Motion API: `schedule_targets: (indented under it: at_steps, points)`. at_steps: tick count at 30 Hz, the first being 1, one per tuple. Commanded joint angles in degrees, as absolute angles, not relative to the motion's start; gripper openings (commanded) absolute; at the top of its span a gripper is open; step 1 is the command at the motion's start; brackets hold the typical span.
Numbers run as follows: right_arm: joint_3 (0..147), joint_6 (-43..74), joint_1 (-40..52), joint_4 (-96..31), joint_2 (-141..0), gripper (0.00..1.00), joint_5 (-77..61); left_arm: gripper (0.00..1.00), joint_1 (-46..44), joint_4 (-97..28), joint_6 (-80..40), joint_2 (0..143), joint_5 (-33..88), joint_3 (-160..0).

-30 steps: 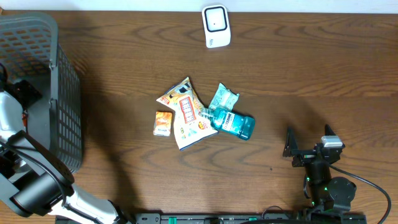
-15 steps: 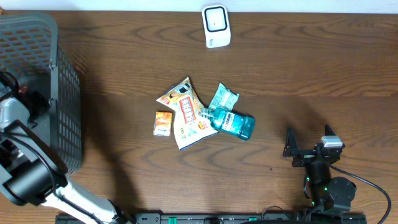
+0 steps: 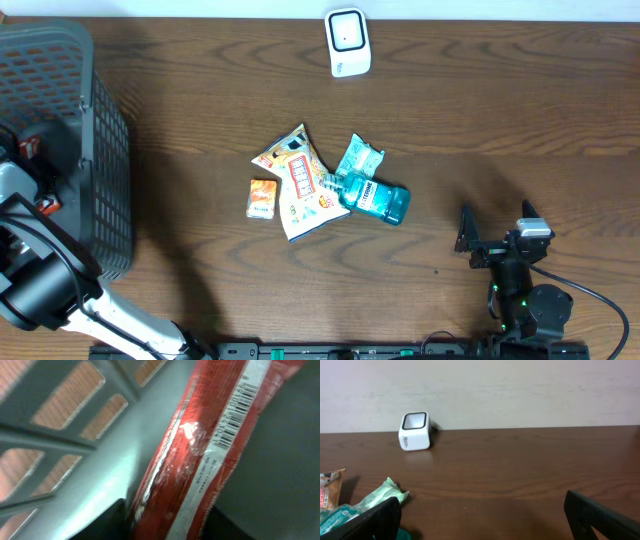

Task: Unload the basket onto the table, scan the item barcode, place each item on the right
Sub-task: 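Return the left gripper into the basket toward the red snack bar, then grasp the red snack bar, lift it out and drop it right of center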

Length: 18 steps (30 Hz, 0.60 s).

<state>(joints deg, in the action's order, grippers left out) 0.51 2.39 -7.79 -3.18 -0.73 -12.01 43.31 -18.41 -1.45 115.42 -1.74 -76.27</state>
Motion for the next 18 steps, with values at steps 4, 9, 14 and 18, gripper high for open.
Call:
schedule_targets:
  at_steps: [4, 9, 14, 18]
  points:
    - [0.32, 2.96, -7.51, -3.25, -0.38, 0.99, -11.94, 0.07, 43.75, -21.67, -2.55, 119.92, 6.04, -73.49]
    - [0.32, 2.96, -7.51, -3.25, -0.38, 0.99, -11.94, 0.07, 43.46, -23.05, -5.76, 119.0, 6.04, -73.52]
    - [0.32, 2.96, -7.51, -3.25, -0.38, 0.99, -11.94, 0.07, 43.05, -23.03, -10.66, 114.06, 7.44, -73.78]
    - [0.32, 2.96, -7.51, -3.25, -0.38, 0.99, -11.94, 0.07, 42.26, -22.87, -10.9, 106.45, 7.99, -74.13]
